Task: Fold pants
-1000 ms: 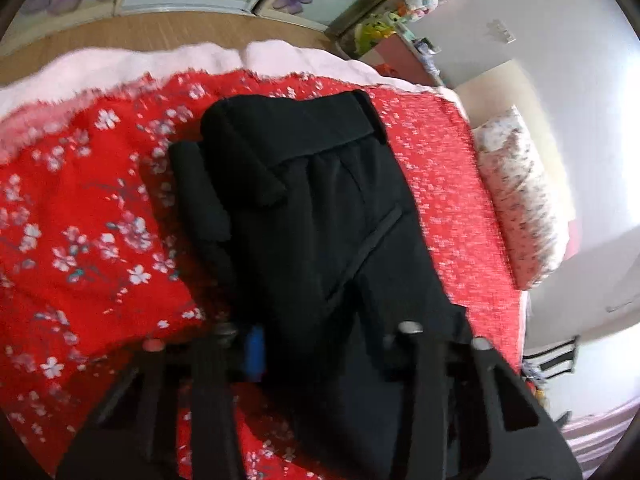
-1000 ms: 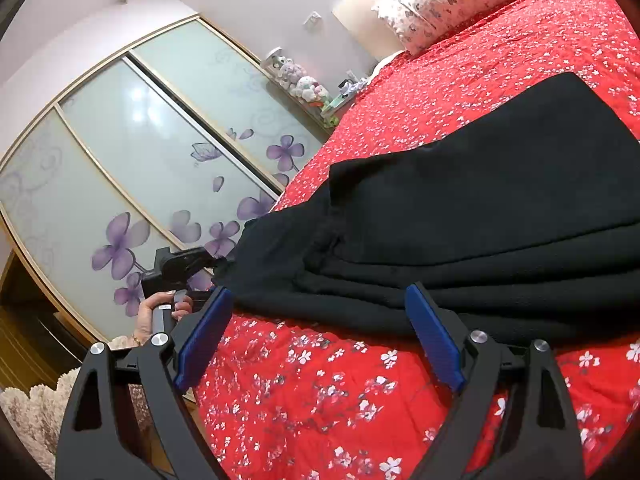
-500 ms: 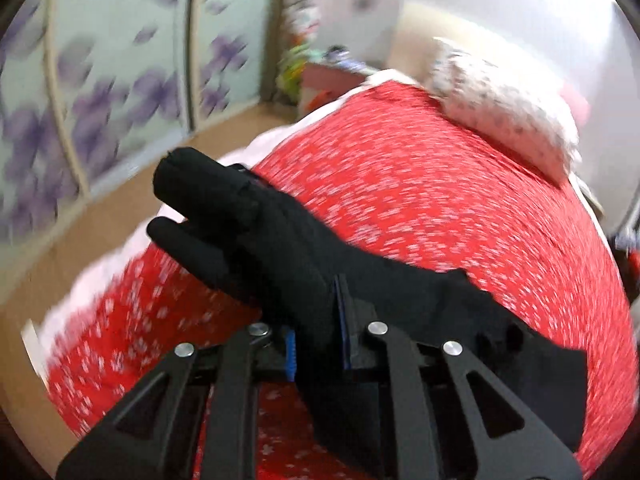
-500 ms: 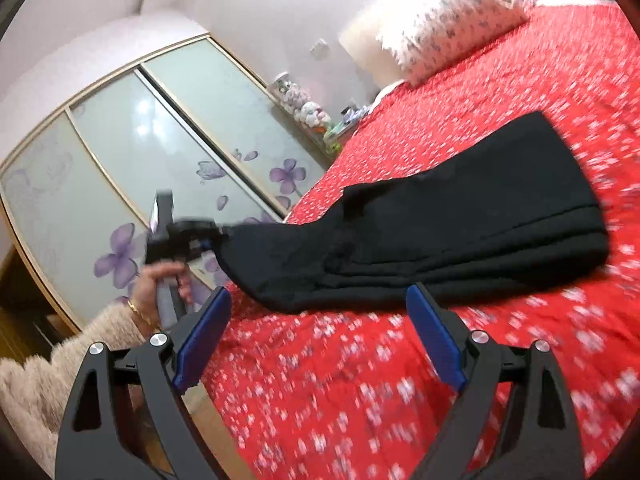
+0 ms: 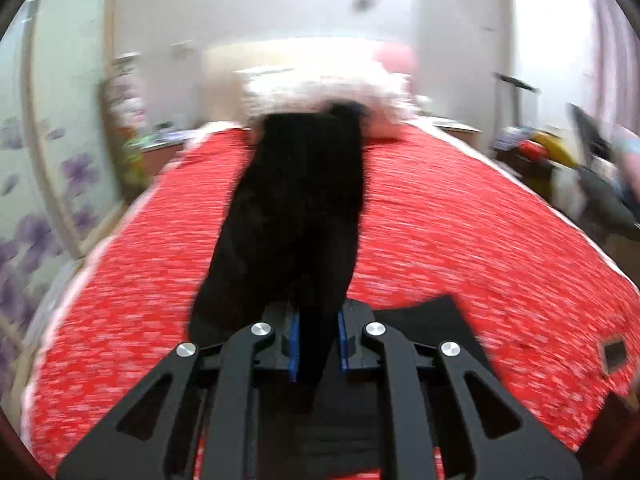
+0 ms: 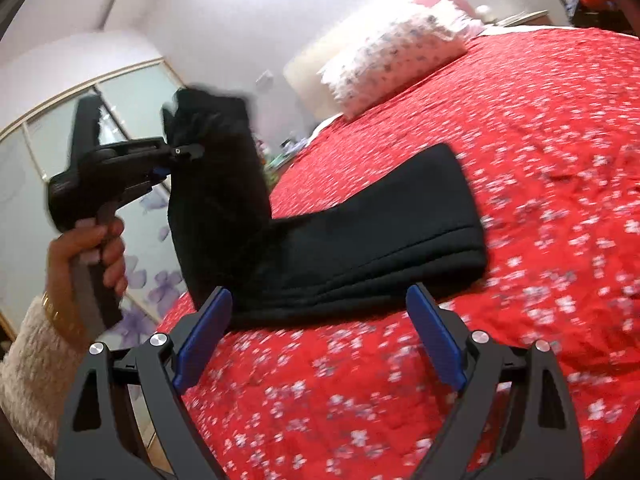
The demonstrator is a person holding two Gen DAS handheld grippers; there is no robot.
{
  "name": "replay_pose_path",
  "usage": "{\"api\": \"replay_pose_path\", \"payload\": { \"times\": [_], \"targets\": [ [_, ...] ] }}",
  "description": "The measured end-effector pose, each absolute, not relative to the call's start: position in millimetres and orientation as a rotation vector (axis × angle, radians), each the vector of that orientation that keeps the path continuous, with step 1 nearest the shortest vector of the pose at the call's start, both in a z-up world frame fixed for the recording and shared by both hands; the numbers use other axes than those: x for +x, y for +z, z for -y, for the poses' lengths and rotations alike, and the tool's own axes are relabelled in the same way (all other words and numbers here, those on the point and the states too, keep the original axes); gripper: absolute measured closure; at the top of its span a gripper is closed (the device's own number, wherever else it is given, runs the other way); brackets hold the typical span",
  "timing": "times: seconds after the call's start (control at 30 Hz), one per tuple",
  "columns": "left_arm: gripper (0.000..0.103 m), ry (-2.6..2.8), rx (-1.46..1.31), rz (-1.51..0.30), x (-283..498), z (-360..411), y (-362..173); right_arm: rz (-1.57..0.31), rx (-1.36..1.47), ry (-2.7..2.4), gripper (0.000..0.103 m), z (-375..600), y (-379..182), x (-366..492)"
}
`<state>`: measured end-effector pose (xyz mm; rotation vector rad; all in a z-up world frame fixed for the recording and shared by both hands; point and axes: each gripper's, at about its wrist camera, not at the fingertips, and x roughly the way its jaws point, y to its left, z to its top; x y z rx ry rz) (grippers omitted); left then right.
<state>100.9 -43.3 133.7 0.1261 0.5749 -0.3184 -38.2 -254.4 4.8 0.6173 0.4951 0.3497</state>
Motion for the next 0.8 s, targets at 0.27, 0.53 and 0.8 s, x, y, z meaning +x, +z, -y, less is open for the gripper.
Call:
{"api": "replay_pose_path", "payload": {
  "times": [0.27, 0.53, 0.8],
  "targets": [
    [0.089, -0.478, 0.293, -0.807, 82.5, 125.6, 13.7, -0.476, 0.686, 0.159, 0.012, 284.2, -3.5, -40.9],
    [0.089, -0.471, 0.217, -0.702, 77.4, 121.2, 44.4, -0.477, 0.725, 0.116, 0.012, 296.2, -9.5, -41.8],
    [0.083, -0.5, 0.256, -0.781, 61.4, 122.4, -0.2, -0.471, 0.736, 0.09, 0.012, 301.3, -10.2, -42.3]
  ]
}}
